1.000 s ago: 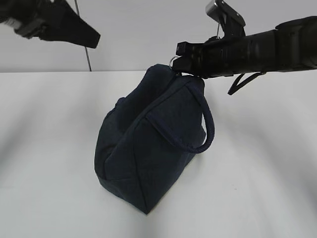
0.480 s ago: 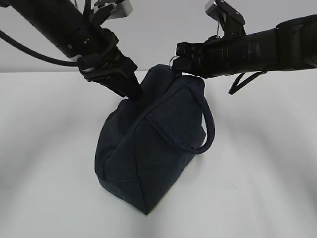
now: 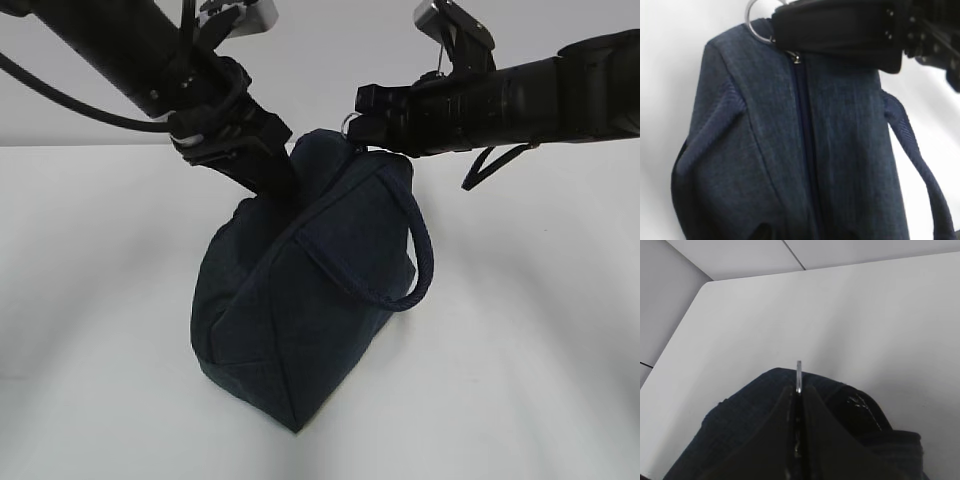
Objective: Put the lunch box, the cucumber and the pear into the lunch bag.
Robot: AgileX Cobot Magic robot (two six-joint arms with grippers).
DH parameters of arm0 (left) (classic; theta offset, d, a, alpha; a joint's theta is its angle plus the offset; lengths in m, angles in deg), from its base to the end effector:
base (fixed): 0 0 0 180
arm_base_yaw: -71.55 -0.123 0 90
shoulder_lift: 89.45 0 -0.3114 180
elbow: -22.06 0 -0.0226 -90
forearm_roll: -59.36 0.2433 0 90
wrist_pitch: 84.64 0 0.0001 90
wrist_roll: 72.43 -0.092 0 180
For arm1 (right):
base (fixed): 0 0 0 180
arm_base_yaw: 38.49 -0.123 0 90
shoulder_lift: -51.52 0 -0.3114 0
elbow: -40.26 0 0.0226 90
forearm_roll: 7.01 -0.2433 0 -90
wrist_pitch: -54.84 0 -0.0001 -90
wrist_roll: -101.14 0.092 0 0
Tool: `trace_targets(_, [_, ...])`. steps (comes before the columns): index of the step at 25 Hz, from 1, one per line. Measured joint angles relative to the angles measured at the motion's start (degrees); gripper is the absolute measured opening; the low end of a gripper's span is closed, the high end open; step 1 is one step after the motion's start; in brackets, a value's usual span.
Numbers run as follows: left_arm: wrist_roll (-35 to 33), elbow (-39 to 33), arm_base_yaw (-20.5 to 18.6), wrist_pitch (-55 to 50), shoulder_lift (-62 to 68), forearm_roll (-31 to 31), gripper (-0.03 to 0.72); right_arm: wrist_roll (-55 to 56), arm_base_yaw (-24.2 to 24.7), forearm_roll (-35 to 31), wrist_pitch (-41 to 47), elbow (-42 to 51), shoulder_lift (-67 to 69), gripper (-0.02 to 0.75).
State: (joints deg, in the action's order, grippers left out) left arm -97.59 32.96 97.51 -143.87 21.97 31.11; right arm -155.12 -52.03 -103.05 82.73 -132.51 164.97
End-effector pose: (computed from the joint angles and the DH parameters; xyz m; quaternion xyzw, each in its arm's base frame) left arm 0.3347 -0.2046 0.3136 0.3343 0.8984 -0.2296 0.1689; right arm 0.3953 0.1393 0.2664 -0.0732 0.8360 0.3435 0.4215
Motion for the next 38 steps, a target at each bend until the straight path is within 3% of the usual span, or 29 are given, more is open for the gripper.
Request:
trace_targets(5, [0.68, 0.00, 0.00, -0.68, 3.19, 0.23, 0.240, 0.13, 0.00, 0.00, 0.00, 0.00, 0.00, 0.000])
trace_targets(9, [-0.35, 0.00, 0.00, -0.15, 3.90, 0.23, 0.057, 0.36, 0.00, -0.12, 0.00, 0.00, 0.00, 0.000])
trace_targets(12, [-0.73, 0.00, 0.12, 0.06, 3.85, 0.41, 0.016, 1.25, 0.00, -2.56, 0.00, 0.00, 0.00, 0.000])
trace_targets(18, [-0.85, 0.00, 0.21, -0.03, 3.34, 0.63, 0.006, 3.23, 0.00, -5.70, -3.21, 0.00, 0.00, 0.000])
trace_targets(38, [-0.85, 0.00, 0.43, -0.73, 1.62, 1.35, 0.004, 7.60, 0.92, -6.52, -10.50, -0.66, 0.73, 0.000])
